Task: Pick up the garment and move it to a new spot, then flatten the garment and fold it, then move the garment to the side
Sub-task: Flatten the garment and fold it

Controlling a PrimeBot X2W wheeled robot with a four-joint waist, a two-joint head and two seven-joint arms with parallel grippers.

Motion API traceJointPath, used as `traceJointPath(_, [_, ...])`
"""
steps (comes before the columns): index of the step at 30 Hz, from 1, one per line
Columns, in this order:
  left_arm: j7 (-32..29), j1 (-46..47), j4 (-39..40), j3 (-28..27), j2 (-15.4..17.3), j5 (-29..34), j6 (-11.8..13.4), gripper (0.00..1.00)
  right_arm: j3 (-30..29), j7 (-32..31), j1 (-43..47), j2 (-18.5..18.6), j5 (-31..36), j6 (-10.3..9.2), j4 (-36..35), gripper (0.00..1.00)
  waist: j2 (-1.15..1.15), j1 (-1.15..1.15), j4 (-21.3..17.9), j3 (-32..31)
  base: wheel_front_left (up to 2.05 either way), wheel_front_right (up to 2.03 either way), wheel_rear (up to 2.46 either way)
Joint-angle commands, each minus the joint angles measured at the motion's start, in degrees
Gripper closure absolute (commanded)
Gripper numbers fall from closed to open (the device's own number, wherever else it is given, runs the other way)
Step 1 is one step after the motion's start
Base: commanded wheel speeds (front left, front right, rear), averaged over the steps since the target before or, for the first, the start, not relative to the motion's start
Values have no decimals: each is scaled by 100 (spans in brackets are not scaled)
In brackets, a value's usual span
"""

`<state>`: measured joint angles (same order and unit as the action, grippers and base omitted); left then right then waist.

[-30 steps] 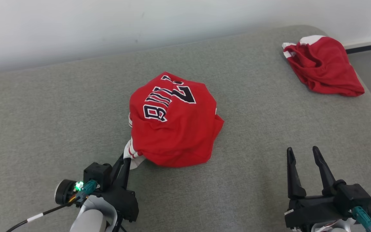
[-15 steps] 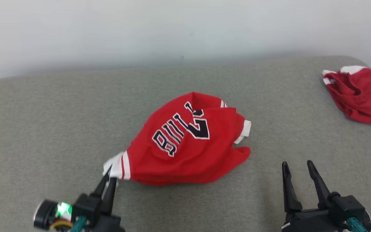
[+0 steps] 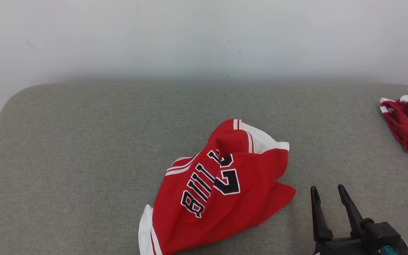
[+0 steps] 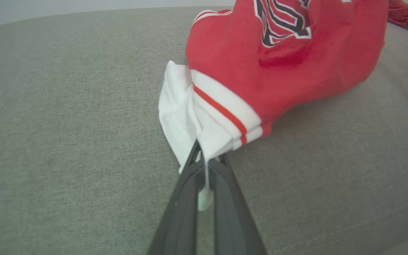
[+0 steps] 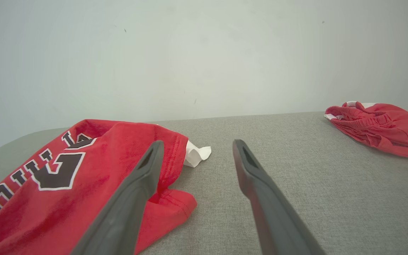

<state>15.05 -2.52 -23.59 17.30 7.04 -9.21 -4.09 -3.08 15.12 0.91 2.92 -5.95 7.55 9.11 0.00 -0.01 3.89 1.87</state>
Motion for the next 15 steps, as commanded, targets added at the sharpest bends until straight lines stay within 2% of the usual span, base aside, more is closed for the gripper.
traceJointPath(1, [17,-67,-23,-15,-27,3,-16,95,0,1,53,-10,17,-15,6,0,0,1,57,-48,0,0,0])
traceJointPath(3, [17,-91,-52,-40,-51,2,-17,19,10,1,68,-11,-12,-15,17,0,0,1,100,-77,0,0,0])
traceJointPath(4, [17,-105,-59,-74,-55,11,14,0,21,1,70,-11,-32,-15,17,0,0,1,118,-86,0,0,0])
traceJointPath(15, [17,-334,5,-661,108,-80,198,0,44,1,89,-11,-88,-15,27,0,0,1,193,-97,0,0,0])
